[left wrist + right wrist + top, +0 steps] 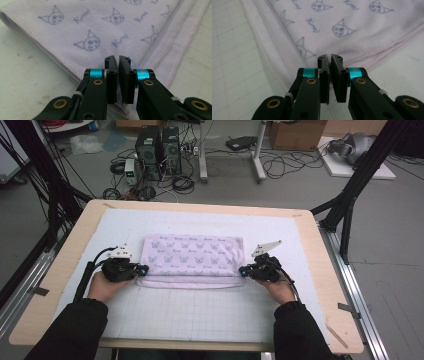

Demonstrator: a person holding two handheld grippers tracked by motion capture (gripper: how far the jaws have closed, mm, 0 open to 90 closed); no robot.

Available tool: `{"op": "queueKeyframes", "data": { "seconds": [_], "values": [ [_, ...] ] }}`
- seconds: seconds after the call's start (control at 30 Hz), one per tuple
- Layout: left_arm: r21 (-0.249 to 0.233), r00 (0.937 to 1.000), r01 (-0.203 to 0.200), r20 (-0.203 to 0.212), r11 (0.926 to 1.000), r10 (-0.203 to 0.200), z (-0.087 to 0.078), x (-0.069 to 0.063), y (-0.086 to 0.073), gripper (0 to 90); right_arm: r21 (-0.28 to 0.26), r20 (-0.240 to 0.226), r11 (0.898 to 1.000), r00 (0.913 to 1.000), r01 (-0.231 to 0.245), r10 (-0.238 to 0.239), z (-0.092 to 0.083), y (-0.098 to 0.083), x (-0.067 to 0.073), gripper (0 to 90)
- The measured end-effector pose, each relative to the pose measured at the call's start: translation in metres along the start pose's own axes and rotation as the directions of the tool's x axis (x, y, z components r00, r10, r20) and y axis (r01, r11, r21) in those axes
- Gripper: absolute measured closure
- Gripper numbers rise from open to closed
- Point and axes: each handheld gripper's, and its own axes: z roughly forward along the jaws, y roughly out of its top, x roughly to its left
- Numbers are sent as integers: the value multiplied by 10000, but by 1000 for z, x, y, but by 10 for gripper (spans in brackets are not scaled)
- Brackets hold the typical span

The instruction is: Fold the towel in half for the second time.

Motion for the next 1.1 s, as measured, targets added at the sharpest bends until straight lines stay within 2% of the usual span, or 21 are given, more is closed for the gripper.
{"op": "queueKeyframes", "data": {
  "seconds": [0.1, 0.17, 0.23, 0.27, 0.3, 0.37, 0.43, 0.5, 0.53, 0.57, 0.6, 0.63, 0.73, 0.8, 0.97, 1.03, 1.1],
  "values": [
    [-297, 9998, 109, -170, 9995, -114, -10, 0, -1, 840, -68, 117, 9999, 9999, 80, -80, -10, -1, 3, 847],
    [-505, 9992, 214, -327, 9985, -231, -15, -1, -2, 725, -238, 207, 9996, 9997, 123, -118, -17, 0, 5, 801],
    [-648, 9995, 207, -220, 9977, -222, -17, -1, -1, 694, -504, 305, 9985, 9994, 199, -184, -20, 2, 6, 718],
    [-722, 9996, 219, -171, 9971, -232, -15, -2, 0, 676, -597, 334, 9980, 9992, 216, -196, -19, 3, 6, 667],
    [-735, 9997, 213, -124, 9971, -222, -14, -2, 0, 669, -648, 356, 9975, 9990, 292, -269, -16, 4, 7, 663],
    [-553, 9999, 121, -27, 9984, -122, -8, -3, 0, 659, -682, 45, 9968, 9992, 409, -407, -8, 5, 8, 633],
    [-316, 9999, 162, 33, 9994, -161, 0, -4, -2, 659, -328, 35, 9984, 9989, 471, -470, 1, 5, 7, 624],
    [-91, 10000, 87, 16, 9999, -87, 5, -4, -3, 663, -98, -58, 9993, 9994, 354, -355, 9, 2, 5, 641],
    [-23, 10000, -7, -24, 10000, 7, 6, -5, -4, 687, 79, -116, 9997, 9997, 218, -217, 13, 1, 4, 676],
    [23, 9997, -173, -170, 9998, 174, 6, -7, -3, 758, -30, -104, 9998, 9998, 194, -194, 15, 0, 3, 763],
    [-49, 9999, -104, -135, 9999, 103, 6, -7, -3, 831, -72, -163, 9998, 9996, 210, -211, 14, 0, 2, 826],
    [4, 9998, -135, -154, 9999, 135, 5, -6, -3, 856, -88, -210, 9998, 9996, 187, -189, 13, 1, 2, 848],
    [-210, 9998, -37, -213, 9998, 33, -1, -5, -1, 867, -165, -142, 9994, 9994, 302, -304, 10, 3, 3, 867],
    [-485, 9996, -6, -288, 9988, -8, -7, -5, 1, 870, -523, -76, 9983, 9996, 276, -281, 1, 5, 5, 870],
    [-737, 9994, -253, -254, 9970, 234, -24, -11, 9, 870, -1014, -78, 9934, 9985, 535, -545, -18, 9, 12, 872],
    [-716, 9989, -414, -231, 9966, 399, -29, -16, 9, 870, -1068, -158, 9921, 9976, 652, -673, -25, 8, 19, 872],
    [-662, 9991, -424, -53, 9969, 422, -31, -19, 5, 862, -793, -454, 9940, 9958, 759, -797, -26, 6, 26, 866]
  ]
}}
